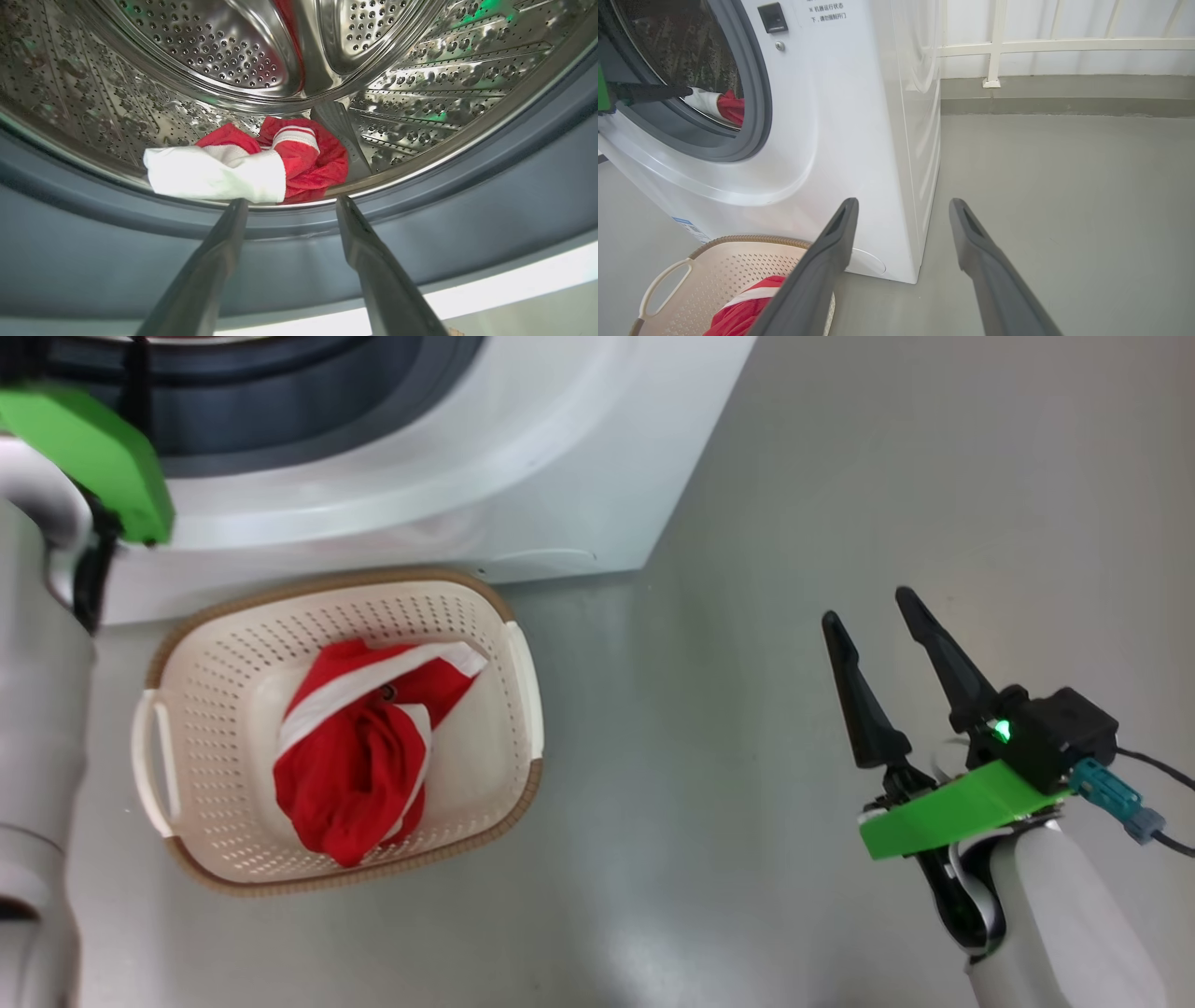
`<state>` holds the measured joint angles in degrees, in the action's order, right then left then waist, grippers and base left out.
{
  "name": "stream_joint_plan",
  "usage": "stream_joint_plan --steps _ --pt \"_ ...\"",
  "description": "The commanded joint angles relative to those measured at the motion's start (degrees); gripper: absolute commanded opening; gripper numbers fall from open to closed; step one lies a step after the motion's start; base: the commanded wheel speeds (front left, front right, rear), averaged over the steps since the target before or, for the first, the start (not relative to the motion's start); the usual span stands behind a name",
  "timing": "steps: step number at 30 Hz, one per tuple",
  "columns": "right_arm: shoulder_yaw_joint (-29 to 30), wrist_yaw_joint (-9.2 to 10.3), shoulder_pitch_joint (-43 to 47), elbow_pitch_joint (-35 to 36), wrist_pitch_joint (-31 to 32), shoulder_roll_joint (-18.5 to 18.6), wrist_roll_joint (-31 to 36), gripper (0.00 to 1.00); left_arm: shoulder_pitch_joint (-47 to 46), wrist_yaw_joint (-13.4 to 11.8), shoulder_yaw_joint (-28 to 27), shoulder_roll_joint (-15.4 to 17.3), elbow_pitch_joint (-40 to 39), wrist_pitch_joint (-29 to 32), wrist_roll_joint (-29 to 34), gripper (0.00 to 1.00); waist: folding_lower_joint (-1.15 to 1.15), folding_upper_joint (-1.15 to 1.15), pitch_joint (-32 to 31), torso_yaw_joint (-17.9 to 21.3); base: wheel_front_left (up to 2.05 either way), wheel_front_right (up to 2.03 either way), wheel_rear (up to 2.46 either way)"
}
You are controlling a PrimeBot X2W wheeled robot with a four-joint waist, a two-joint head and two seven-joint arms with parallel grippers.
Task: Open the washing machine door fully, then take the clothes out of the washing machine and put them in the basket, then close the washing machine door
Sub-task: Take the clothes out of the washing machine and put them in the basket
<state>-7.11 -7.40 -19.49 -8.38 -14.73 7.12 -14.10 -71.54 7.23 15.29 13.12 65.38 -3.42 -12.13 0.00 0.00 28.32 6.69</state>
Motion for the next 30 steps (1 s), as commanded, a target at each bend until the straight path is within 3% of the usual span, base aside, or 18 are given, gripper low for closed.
stream_joint_plan --steps 1,16,30 --pt "-1.78 -0.09 -0.61 1.25 -0.27 -0.45 0.26 1.00 -2.88 -0.58 -0.12 3.33 0.28 0.37 0.85 1.00 0.00 0.00 1.74 1.28 0.00 0.00 0.00" --pt "-5.77 -0.09 -3.53 0.81 -0.27 -1.94 -0.07 1.00 -11.90 -3.75 3.48 7.39 6.86 2.34 3.96 1.00 0.00 0.00 5.46 5.33 0.00 0.00 0.00" --pt "-7.32 -0.09 -4.83 1.03 -0.27 -3.11 -0.35 1.00 -14.53 -4.45 6.26 11.07 8.04 2.33 5.47 1.00 0.00 0.00 7.83 7.84 0.00 0.00 0.00"
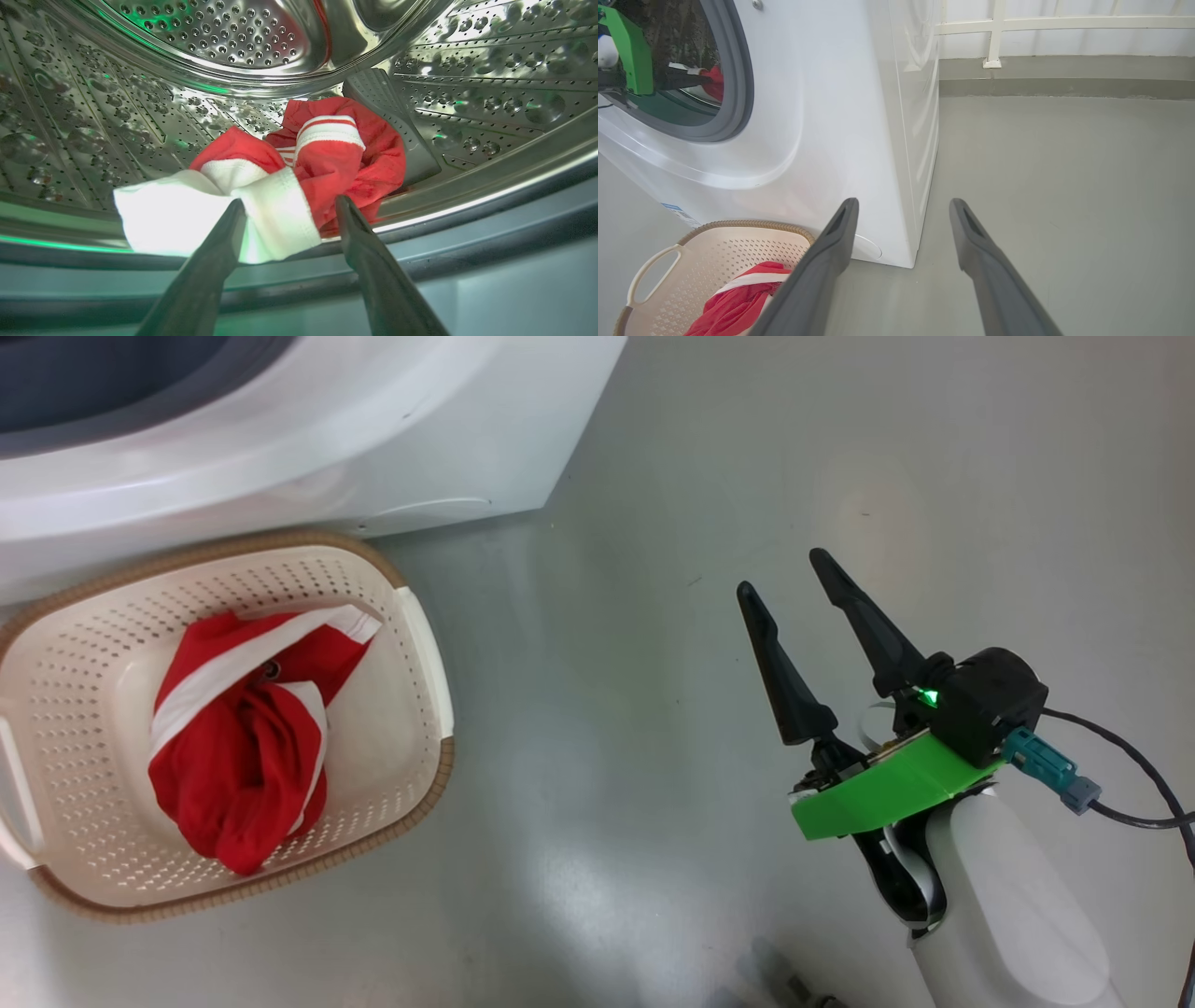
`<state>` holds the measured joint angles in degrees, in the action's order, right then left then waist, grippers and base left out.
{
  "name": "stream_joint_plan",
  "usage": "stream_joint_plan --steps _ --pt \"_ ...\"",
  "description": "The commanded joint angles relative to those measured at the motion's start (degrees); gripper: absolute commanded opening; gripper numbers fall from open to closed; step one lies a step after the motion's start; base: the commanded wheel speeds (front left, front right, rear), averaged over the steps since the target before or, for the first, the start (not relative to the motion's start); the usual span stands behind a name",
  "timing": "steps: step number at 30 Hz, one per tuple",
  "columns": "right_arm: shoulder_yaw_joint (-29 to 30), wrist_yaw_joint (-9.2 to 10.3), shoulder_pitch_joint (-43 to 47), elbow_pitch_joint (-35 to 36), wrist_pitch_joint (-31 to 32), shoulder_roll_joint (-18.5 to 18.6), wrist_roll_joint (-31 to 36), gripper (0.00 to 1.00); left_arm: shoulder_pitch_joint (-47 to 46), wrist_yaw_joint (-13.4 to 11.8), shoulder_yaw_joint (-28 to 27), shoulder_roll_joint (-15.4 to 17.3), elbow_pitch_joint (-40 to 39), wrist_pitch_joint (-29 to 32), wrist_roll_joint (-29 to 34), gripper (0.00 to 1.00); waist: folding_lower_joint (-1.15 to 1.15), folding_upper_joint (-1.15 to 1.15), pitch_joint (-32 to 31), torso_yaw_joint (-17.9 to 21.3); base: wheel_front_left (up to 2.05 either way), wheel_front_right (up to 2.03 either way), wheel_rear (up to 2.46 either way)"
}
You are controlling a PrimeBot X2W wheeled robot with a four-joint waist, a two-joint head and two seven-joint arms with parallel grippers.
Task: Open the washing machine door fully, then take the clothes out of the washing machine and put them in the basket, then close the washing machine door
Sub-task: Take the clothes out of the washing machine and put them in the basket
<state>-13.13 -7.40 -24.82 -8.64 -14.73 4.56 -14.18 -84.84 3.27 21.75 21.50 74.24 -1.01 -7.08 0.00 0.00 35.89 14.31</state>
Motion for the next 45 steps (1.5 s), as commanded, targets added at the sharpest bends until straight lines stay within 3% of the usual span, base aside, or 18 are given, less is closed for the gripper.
stream_joint_plan --steps 1,2,3,4,5,6,16,29,45 --pt "-1.30 -0.09 0.46 1.30 -0.27 -0.60 -0.25 1.00 -1.28 -0.59 -0.04 2.73 -0.79 -0.23 0.47 0.84 0.00 0.00 0.34 0.27 0.00 0.00 0.00" --pt "-1.31 -0.09 0.41 1.30 -0.27 -0.65 -0.24 1.00 -1.33 -0.67 0.09 2.78 -0.75 -0.35 0.47 0.62 0.00 0.00 0.40 0.34 0.00 0.00 0.00" --pt "-1.29 -0.09 0.34 1.29 -0.27 -0.69 -0.24 1.00 -1.32 -0.68 0.27 2.81 -0.72 -0.45 0.51 0.31 0.00 0.00 0.40 0.39 0.00 0.00 0.00" --pt "-1.23 -0.09 0.27 1.29 -0.27 -0.72 -0.25 1.00 -1.32 -0.70 0.43 2.83 -0.69 -0.53 0.54 0.10 0.00 0.00 0.41 0.41 0.00 0.00 0.00" --pt "-1.23 -0.09 0.27 1.29 -0.27 -0.72 -0.25 1.00 -1.32 -0.70 0.43 2.83 -0.69 -0.53 0.54 0.10 0.00 0.00 0.41 0.41 0.00 0.00 0.00" --pt "-1.09 -0.09 0.19 1.30 -0.27 -0.77 -0.22 1.00 -1.29 -0.81 0.66 2.85 -0.63 -0.69 0.49 0.00 0.00 0.00 0.38 0.42 0.00 0.00 0.00" --pt "-0.42 -0.09 0.08 1.08 -0.27 -0.50 0.13 1.00 -0.14 -0.32 -0.13 0.80 -0.50 -4.54 -1.96 0.00 0.00 0.00 -0.69 -0.83 0.00 0.00 0.00" --pt "1.41 -0.09 1.94 0.65 -0.27 2.05 0.33 1.00 7.87 2.46 -7.15 -5.05 -3.15 -13.84 -11.84 0.00 0.00 0.00 -6.38 -5.08 0.00 0.00 0.00" --pt "4.39 -0.09 6.34 0.59 -0.27 4.80 -0.08 1.00 28.56 2.74 -14.85 -7.87 -29.46 -13.98 -11.16 0.00 0.00 0.00 -13.17 -8.76 0.00 0.00 0.00"
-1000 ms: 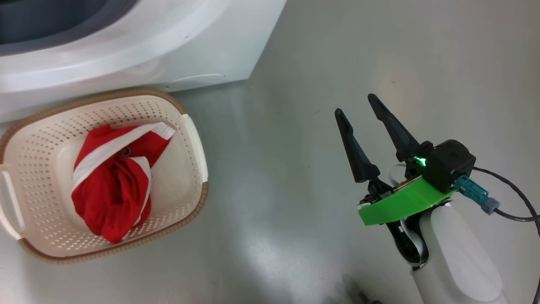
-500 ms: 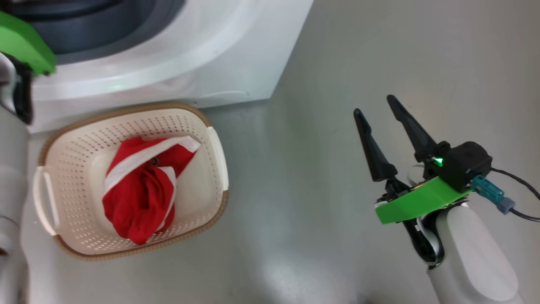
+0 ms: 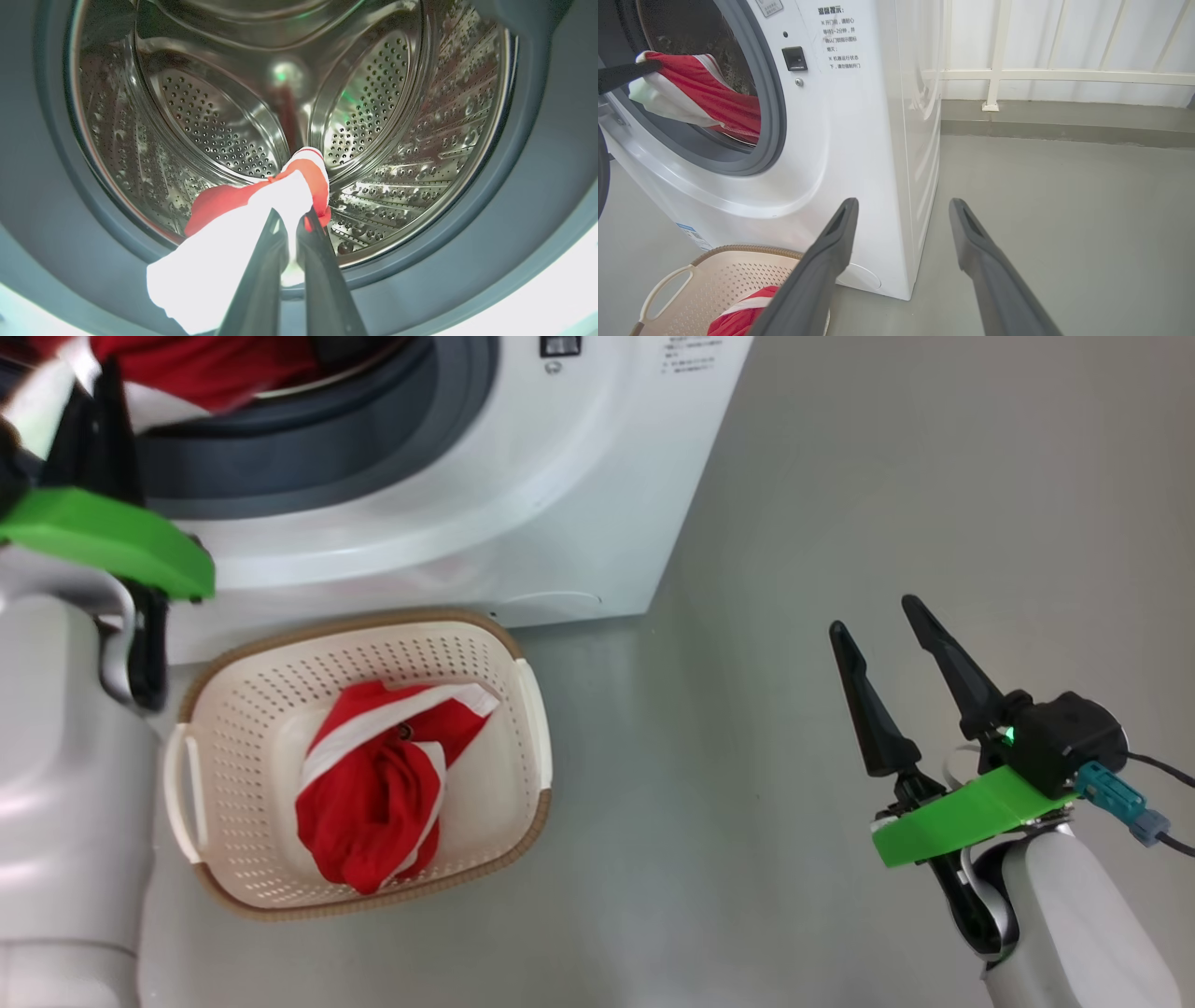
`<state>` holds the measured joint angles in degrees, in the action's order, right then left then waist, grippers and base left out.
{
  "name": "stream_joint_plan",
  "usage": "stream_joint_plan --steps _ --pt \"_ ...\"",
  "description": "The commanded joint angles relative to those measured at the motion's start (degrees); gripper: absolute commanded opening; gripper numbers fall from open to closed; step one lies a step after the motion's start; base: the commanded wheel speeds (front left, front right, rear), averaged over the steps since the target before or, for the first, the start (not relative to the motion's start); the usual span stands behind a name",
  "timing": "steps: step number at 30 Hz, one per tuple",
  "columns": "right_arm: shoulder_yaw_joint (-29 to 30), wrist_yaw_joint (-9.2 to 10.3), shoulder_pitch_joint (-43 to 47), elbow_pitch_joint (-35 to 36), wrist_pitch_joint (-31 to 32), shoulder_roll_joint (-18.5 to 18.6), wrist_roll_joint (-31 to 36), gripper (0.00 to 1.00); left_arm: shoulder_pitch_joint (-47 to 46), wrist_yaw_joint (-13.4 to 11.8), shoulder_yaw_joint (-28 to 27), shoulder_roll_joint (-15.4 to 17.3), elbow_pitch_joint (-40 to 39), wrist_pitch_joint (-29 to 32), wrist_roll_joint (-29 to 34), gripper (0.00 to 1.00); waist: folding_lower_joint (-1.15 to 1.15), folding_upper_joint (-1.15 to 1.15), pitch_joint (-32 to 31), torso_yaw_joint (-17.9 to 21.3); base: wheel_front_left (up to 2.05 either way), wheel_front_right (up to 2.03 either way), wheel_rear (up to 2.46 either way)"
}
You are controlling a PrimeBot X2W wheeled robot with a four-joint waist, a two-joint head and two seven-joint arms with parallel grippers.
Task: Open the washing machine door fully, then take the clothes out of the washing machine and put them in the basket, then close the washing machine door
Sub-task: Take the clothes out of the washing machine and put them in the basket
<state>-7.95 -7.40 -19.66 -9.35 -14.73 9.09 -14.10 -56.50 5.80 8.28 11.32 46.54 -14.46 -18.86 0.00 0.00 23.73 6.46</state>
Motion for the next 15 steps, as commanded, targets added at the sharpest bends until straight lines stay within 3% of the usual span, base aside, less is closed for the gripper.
stream_joint_plan --steps 1,15 --pt "-0.63 -0.09 1.41 1.29 -0.27 0.36 -0.19 1.00 1.49 0.25 -1.94 2.00 -3.32 -0.53 0.83 0.00 0.00 0.00 -1.46 -1.12 0.00 0.00 0.00" --pt "1.21 -0.09 3.87 1.74 -0.27 1.34 -0.47 1.00 16.70 1.02 -7.38 -1.46 -19.49 -0.53 3.20 0.00 0.00 0.00 -4.67 -3.37 0.00 0.00 0.00"
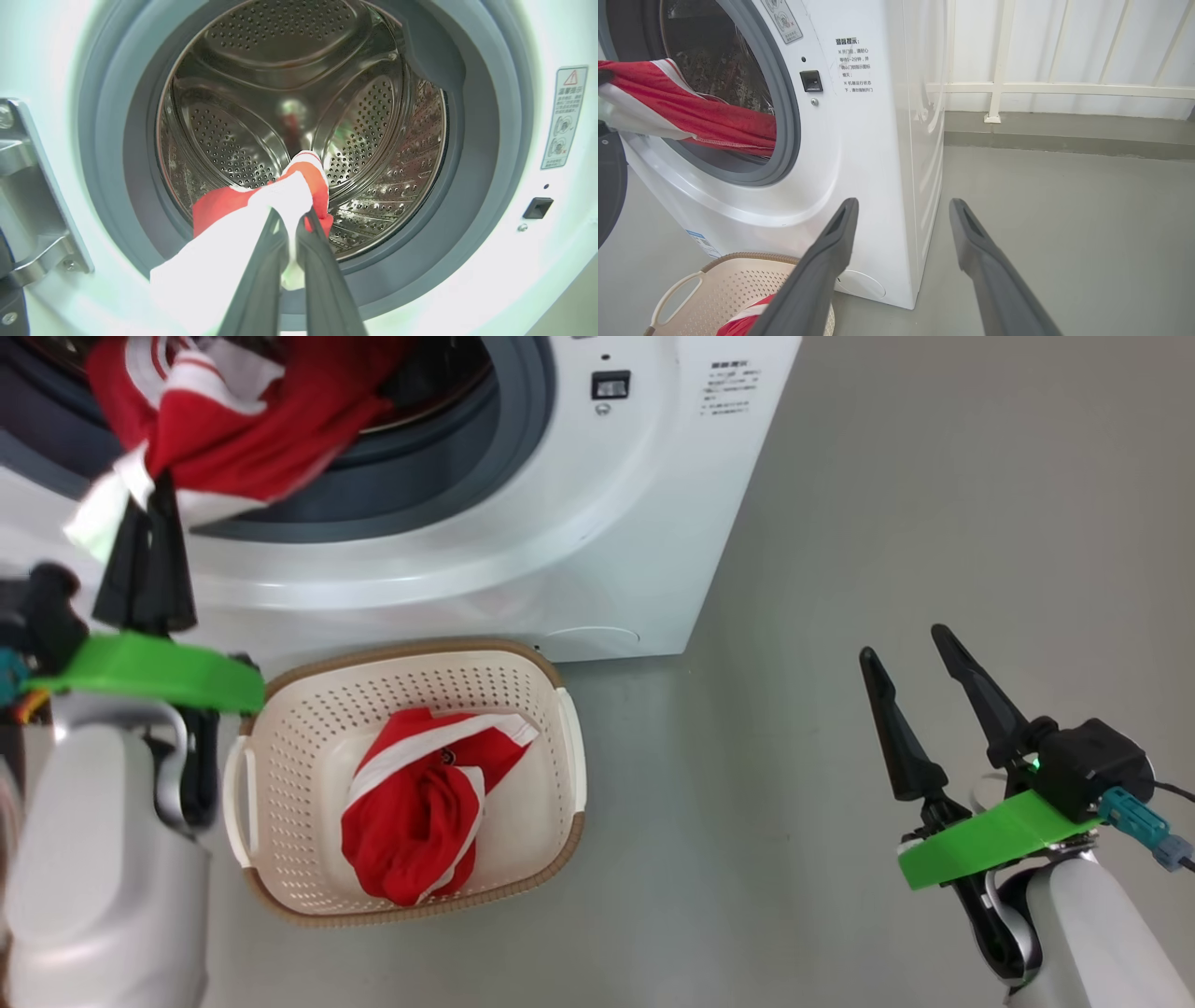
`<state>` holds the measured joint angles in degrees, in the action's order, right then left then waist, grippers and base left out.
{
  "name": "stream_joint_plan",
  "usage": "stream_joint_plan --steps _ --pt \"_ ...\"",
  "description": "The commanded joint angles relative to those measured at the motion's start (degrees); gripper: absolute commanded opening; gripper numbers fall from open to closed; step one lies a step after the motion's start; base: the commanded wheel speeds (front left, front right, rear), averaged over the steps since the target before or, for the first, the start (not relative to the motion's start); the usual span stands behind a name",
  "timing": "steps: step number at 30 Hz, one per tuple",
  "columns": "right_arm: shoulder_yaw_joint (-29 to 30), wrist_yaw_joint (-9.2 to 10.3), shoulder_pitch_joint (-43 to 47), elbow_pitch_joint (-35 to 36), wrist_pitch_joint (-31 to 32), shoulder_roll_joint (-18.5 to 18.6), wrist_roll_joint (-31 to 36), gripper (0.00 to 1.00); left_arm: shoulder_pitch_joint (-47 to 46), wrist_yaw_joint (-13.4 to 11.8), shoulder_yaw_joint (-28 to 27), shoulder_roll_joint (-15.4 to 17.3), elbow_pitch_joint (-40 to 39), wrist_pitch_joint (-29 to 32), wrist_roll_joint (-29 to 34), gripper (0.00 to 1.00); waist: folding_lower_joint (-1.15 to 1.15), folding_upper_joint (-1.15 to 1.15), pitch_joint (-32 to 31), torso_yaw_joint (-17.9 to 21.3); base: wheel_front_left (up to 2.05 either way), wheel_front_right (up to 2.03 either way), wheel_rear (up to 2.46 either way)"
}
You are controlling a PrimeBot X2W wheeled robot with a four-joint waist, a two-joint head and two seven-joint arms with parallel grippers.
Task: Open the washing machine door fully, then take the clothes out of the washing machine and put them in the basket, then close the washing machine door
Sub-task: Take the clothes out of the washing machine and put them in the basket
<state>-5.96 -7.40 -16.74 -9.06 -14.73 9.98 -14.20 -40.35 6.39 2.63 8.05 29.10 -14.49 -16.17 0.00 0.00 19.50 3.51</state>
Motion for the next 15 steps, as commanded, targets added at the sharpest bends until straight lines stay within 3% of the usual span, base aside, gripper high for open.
stream_joint_plan --steps 1,15 --pt "-0.64 -0.09 1.12 1.48 -0.27 0.52 -0.40 1.00 1.65 0.49 -1.96 1.57 -3.26 -0.51 0.67 0.00 0.00 0.00 -0.63 -0.54 0.00 0.00 0.00" --pt "1.32 -0.09 3.25 2.22 -0.27 1.19 -0.54 1.00 16.93 0.92 -4.34 -1.36 -21.88 -0.51 0.97 0.00 0.00 0.00 -2.48 -1.94 0.00 0.00 0.00"
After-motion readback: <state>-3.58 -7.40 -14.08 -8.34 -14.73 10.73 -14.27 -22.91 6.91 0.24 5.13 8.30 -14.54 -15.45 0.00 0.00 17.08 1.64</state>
